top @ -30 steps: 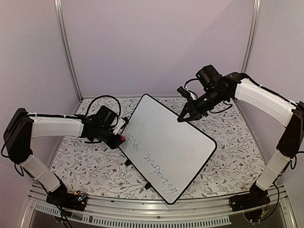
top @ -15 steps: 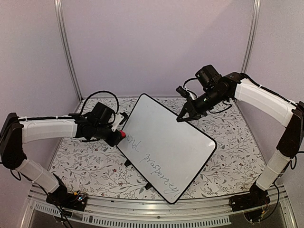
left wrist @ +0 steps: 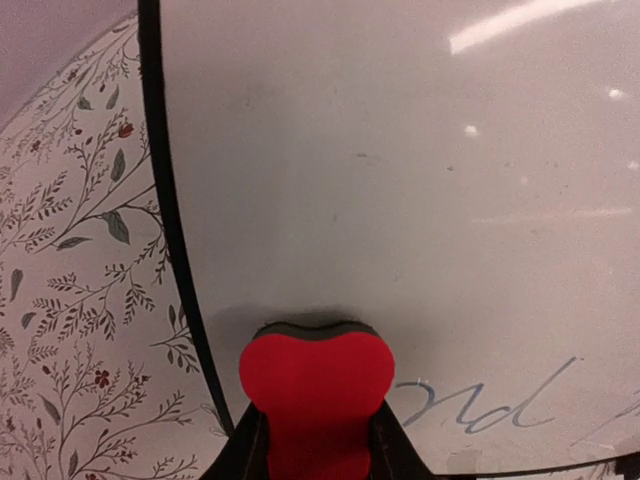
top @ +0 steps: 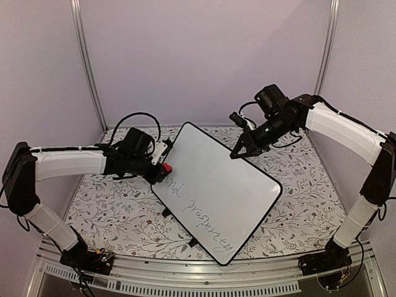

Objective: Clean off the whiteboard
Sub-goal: Erase the center of the whiteboard.

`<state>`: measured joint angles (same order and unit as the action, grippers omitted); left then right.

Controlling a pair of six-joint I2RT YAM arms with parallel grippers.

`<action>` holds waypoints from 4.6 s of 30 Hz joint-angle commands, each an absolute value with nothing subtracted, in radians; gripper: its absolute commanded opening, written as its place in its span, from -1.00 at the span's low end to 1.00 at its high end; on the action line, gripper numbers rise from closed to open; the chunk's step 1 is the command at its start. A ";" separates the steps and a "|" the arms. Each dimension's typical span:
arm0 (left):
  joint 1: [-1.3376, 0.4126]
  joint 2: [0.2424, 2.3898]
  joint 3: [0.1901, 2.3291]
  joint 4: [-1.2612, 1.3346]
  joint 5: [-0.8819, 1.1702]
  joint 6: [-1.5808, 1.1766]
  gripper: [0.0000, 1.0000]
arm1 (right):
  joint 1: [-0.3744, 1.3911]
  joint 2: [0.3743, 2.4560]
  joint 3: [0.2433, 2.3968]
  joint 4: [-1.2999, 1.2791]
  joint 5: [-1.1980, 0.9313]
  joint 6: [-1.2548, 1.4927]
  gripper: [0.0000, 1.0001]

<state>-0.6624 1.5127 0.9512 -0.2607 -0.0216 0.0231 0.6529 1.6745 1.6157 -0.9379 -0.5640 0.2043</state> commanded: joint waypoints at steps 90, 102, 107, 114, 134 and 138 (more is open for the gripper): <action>-0.620 1.336 0.748 -0.117 0.088 -0.406 -1.00 | 0.670 1.655 1.591 -0.933 -0.581 0.169 -1.00; -0.600 1.493 0.921 -0.176 0.115 -0.415 -1.00 | 0.670 1.648 1.581 -0.928 -0.580 0.167 -1.00; -0.599 1.511 0.852 -0.119 0.141 -0.489 -1.00 | 0.670 1.646 1.580 -0.928 -0.578 0.167 -1.00; -0.598 1.510 0.779 -0.081 0.171 -0.543 -1.00 | 0.670 1.643 1.577 -0.929 -0.577 0.169 -1.00; -0.596 1.447 0.600 0.067 0.196 -0.612 -1.00 | 0.670 1.645 1.577 -0.928 -0.578 0.169 -1.00; -0.580 1.454 0.642 0.083 0.162 -0.610 -1.00 | 0.670 1.647 1.576 -0.929 -0.579 0.168 -1.00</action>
